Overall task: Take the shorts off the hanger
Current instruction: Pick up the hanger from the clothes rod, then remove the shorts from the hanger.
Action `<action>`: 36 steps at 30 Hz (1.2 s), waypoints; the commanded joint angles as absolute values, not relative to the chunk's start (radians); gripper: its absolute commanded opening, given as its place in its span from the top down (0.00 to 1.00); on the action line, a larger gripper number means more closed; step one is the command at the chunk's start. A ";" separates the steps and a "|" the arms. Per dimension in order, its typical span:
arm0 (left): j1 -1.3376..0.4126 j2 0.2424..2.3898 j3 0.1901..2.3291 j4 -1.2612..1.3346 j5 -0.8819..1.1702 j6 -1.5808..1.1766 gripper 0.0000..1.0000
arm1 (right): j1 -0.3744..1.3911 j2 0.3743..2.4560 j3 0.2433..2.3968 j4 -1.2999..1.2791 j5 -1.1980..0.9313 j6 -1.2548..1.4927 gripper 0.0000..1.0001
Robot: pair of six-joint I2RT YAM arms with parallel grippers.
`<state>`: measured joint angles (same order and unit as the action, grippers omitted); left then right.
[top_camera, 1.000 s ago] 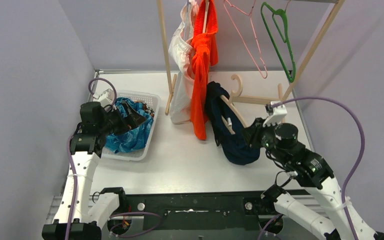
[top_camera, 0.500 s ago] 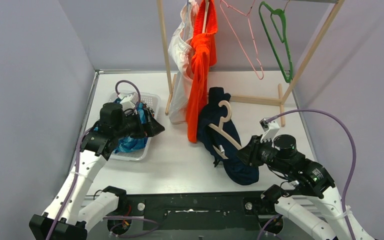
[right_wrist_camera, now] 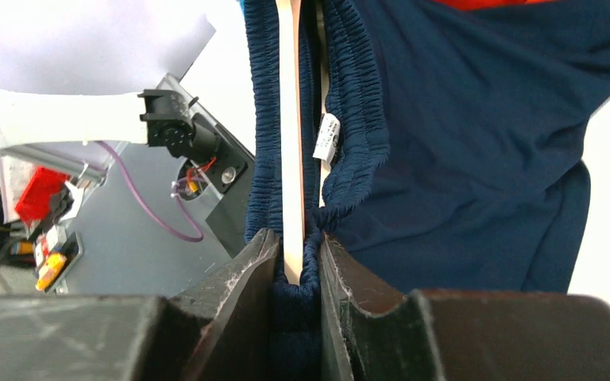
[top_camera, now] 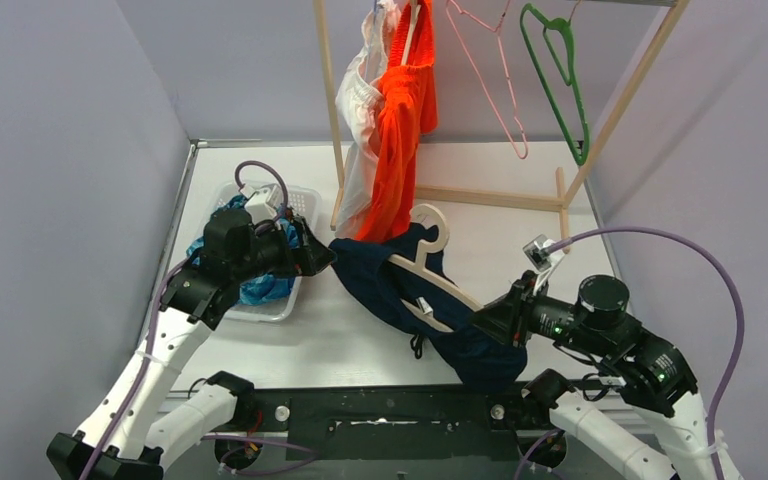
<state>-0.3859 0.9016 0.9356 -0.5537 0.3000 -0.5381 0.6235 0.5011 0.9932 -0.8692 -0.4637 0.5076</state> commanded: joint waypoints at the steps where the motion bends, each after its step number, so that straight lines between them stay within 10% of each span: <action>1: -0.397 0.863 1.014 -0.461 0.311 -0.538 0.17 | 0.631 0.554 1.004 -0.664 -0.648 0.423 1.00; 22: -0.637 0.980 0.908 -0.452 0.158 -0.584 0.32 | 0.630 0.781 0.894 -0.538 -0.597 0.367 1.00; 36: -0.675 1.123 0.838 -0.391 0.002 -0.669 0.73 | 0.632 0.791 0.836 -0.570 -0.616 0.389 1.00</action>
